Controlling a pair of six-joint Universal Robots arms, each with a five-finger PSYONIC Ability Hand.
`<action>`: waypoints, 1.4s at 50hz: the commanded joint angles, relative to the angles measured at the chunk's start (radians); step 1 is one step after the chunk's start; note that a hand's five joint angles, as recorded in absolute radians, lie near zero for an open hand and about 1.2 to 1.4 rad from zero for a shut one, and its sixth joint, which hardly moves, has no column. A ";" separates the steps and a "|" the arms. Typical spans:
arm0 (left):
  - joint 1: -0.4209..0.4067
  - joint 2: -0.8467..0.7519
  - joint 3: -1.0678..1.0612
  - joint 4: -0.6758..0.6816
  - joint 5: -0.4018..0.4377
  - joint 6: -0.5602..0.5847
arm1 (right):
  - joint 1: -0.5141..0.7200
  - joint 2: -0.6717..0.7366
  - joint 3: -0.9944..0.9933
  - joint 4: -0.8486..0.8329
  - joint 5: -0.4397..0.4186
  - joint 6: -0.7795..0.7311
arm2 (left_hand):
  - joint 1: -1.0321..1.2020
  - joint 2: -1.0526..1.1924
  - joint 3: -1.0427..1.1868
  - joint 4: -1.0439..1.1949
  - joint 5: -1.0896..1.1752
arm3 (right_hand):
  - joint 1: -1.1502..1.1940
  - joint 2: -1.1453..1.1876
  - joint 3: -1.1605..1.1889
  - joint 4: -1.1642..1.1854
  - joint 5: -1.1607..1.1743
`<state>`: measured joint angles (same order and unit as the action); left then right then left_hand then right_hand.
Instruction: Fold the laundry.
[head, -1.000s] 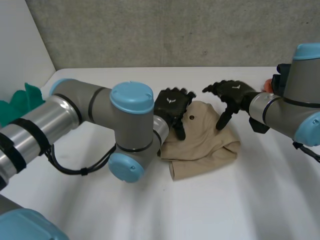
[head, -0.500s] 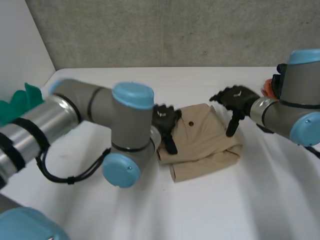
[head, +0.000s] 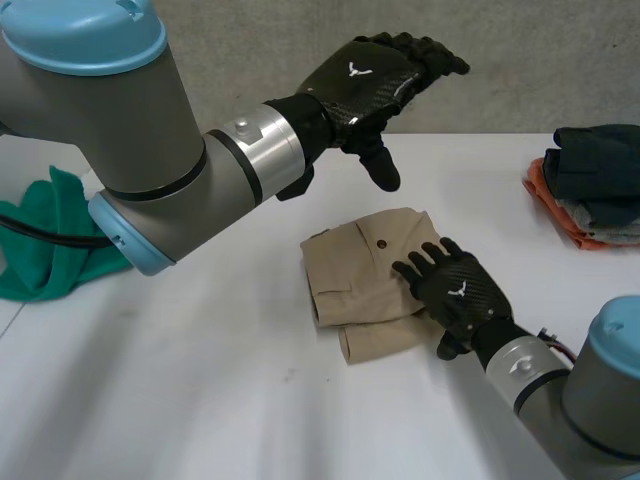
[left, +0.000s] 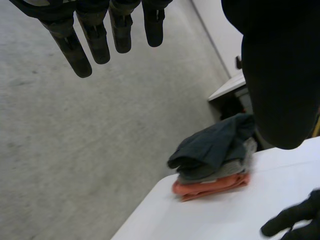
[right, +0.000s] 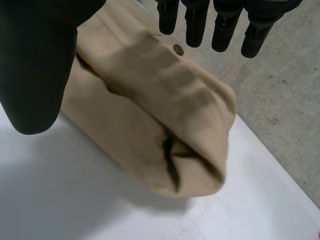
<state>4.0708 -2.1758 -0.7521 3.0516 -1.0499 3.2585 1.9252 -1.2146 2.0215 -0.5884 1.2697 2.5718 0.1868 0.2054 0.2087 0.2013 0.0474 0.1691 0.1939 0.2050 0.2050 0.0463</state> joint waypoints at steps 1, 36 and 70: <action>-0.006 -0.001 -0.004 -0.001 0.021 -0.040 | 0.020 0.118 -0.036 -0.155 0.031 -0.004 | 0.015 -0.004 -0.007 0.000 -0.020 | 0.005 -0.019 -0.030 -0.030 -0.046; -0.004 0.097 -0.049 0.047 0.013 -0.048 | 0.008 0.152 -0.595 -0.113 0.083 0.175 | 0.009 -0.009 -0.013 -0.005 -0.026 | 1.227 1.202 1.191 1.191 1.175; -0.012 0.131 -0.116 0.053 0.013 -0.046 | -0.707 0.635 -1.144 0.101 -0.305 0.450 | -0.012 -0.031 -0.034 -0.027 -0.047 | 1.227 1.202 1.191 1.191 1.175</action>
<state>4.0604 -2.0389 -0.8512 3.1019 -1.0374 3.2111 1.2316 -0.6819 0.8870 -0.4897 0.9835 3.0334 0.1868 0.2053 0.2087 0.2013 0.0473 1.0478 1.1477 1.1780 1.2012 0.9556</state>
